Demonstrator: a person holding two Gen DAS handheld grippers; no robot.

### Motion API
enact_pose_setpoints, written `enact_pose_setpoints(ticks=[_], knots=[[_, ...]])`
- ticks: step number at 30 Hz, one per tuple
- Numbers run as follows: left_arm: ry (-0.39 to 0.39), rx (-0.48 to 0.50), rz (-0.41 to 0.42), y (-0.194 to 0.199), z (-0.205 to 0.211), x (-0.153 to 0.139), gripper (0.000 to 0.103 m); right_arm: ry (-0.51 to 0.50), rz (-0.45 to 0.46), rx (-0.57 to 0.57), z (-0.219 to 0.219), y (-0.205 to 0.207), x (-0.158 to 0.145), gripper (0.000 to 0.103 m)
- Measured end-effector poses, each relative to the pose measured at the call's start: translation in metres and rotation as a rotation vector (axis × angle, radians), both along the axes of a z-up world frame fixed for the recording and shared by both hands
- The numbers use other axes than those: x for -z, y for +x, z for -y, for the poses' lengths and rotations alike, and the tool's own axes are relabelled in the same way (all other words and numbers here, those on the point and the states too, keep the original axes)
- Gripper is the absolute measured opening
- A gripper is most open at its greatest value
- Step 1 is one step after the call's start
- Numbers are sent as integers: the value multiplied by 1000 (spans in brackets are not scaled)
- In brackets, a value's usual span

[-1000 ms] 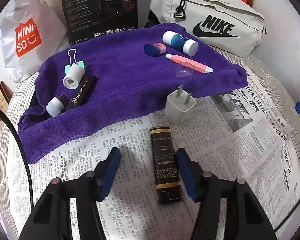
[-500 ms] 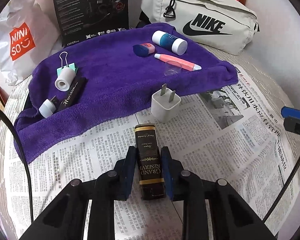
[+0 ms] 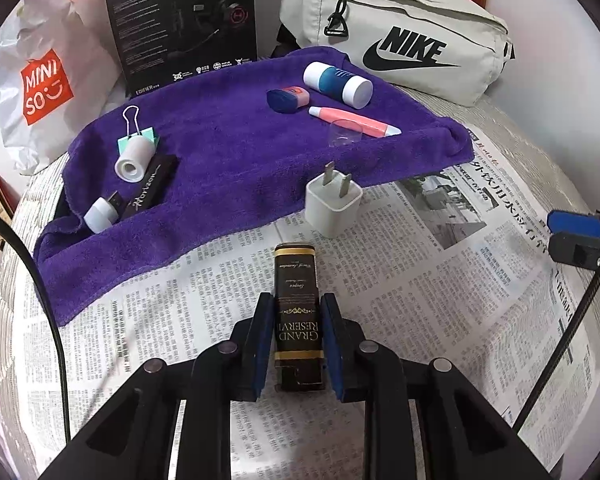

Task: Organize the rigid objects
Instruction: 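Grasp the white plug charger with the right tool while the left tool holds the bottle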

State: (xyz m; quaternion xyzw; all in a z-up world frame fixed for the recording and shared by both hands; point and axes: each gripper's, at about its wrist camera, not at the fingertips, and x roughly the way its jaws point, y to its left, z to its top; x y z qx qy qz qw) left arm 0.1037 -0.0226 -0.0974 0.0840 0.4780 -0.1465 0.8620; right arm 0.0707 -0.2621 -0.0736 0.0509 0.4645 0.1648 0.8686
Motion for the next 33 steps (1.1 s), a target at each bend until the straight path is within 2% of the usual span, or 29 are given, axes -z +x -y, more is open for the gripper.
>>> enact_pose_setpoints(ticks=[9,14,18,23,33], knots=[[-21,-49,-7,-2,-35,-2,23,-5,-4,-42,-23,11,1,52],[6,-36,-10,-2,-41,1,23,-12,-6,-69,-41,17,2,52],[52,-16,17,-3,-33,2,24,-26,-15,-89,-53,19,5,52],[-24,-16,-9,2,-44,1,23,-38,-28,-87,-55,22,10,52],[-32,-43,-1,-4,-65,-6,23,8,-34,-110,-73,42,15,52]])
